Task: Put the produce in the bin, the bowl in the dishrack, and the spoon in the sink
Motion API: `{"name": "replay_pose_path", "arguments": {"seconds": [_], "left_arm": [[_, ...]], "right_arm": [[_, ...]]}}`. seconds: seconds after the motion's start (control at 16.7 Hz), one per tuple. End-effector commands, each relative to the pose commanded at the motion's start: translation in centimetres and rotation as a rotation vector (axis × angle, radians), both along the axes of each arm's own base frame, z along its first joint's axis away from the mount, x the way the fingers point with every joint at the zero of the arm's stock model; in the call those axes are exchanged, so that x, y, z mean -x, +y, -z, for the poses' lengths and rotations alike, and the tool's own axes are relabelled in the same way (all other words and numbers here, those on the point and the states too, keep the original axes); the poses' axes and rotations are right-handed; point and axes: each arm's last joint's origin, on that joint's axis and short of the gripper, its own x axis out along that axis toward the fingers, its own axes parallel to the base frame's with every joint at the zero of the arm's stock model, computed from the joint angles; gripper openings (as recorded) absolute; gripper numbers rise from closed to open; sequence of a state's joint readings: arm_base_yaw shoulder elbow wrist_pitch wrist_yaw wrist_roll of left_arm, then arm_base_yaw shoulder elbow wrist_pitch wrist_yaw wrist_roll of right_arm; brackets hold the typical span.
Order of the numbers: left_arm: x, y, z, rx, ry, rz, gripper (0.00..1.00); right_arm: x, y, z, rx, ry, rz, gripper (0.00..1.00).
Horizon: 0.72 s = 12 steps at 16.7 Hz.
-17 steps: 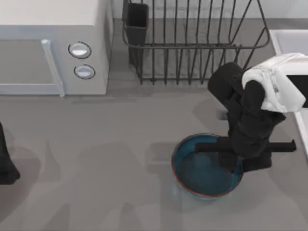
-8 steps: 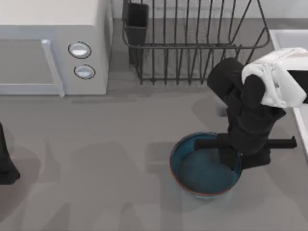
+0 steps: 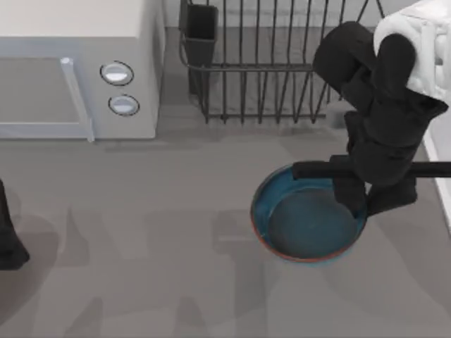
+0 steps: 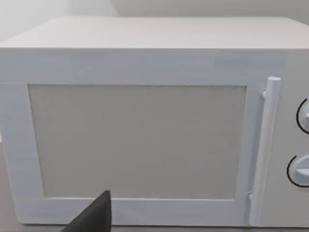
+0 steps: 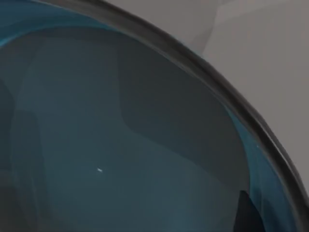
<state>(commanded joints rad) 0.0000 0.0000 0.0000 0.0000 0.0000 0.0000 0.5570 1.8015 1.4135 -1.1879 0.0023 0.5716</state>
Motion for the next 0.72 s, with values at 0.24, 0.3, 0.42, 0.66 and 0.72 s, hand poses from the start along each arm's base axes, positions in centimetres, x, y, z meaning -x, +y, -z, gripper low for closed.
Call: {"name": "replay_pose_path", "arguments": {"seconds": [0.24,0.3,0.42,0.66,0.72], "left_arm": [[0.0,0.0,0.0,0.000,0.000,0.000,1.00],[0.0,0.0,0.0,0.000,0.000,0.000,1.00],[0.0,0.0,0.0,0.000,0.000,0.000,1.00],[0.0,0.0,0.0,0.000,0.000,0.000,1.00],[0.0,0.0,0.0,0.000,0.000,0.000,1.00]], "right_arm": [[0.1,-0.1,-0.9,-0.005,-0.005,0.000,0.00],[0.1,0.0,-0.7,-0.003,-0.002,-0.001,0.00],[0.1,0.2,-0.8,0.000,-0.019,-0.016,0.00],[0.3,2.2,-2.1,0.020,-0.229,-0.128,0.00],[0.3,2.9,-2.8,0.023,-0.316,-0.161,0.00]]}}
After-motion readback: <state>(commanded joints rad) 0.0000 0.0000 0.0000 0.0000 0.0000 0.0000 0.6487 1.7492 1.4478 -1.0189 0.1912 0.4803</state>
